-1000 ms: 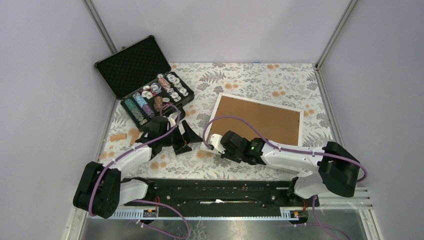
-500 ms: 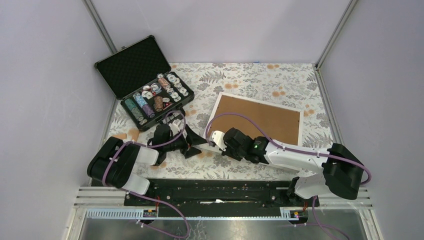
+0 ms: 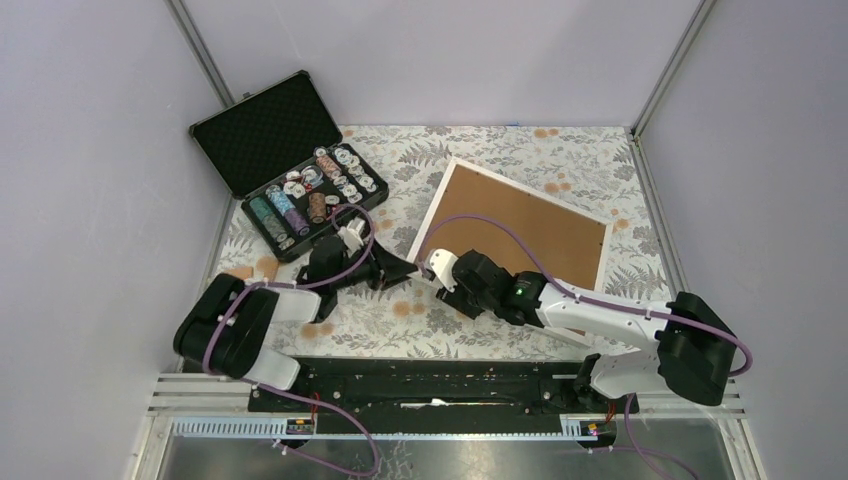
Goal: Put the photo into the frame
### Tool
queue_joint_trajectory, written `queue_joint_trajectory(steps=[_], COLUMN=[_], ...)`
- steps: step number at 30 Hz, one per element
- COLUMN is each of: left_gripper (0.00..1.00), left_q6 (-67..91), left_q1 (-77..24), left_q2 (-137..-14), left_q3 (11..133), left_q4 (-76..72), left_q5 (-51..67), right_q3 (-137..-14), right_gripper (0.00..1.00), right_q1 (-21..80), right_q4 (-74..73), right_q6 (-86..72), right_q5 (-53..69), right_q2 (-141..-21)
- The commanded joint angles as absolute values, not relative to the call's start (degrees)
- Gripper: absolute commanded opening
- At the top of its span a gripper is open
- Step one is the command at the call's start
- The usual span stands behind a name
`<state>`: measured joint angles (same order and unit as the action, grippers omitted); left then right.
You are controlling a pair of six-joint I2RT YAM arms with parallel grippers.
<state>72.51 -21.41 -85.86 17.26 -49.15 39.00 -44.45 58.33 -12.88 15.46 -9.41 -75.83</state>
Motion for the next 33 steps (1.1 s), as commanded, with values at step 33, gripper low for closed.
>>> queue_joint_trajectory(steps=[33], left_gripper=[0.0], left_q6=[67.8], left_q1=[-15.5], left_q2=[-66.6], left_q3=[62.5], left_q4=[10.4], left_q5=[34.9], right_q3=[-87.7], right_gripper=[0.62], right_q1=[73.4], right_q4=[-85.5], right_q6=[-59.0], right_q5=[-90.7], right_q2=[-108.7])
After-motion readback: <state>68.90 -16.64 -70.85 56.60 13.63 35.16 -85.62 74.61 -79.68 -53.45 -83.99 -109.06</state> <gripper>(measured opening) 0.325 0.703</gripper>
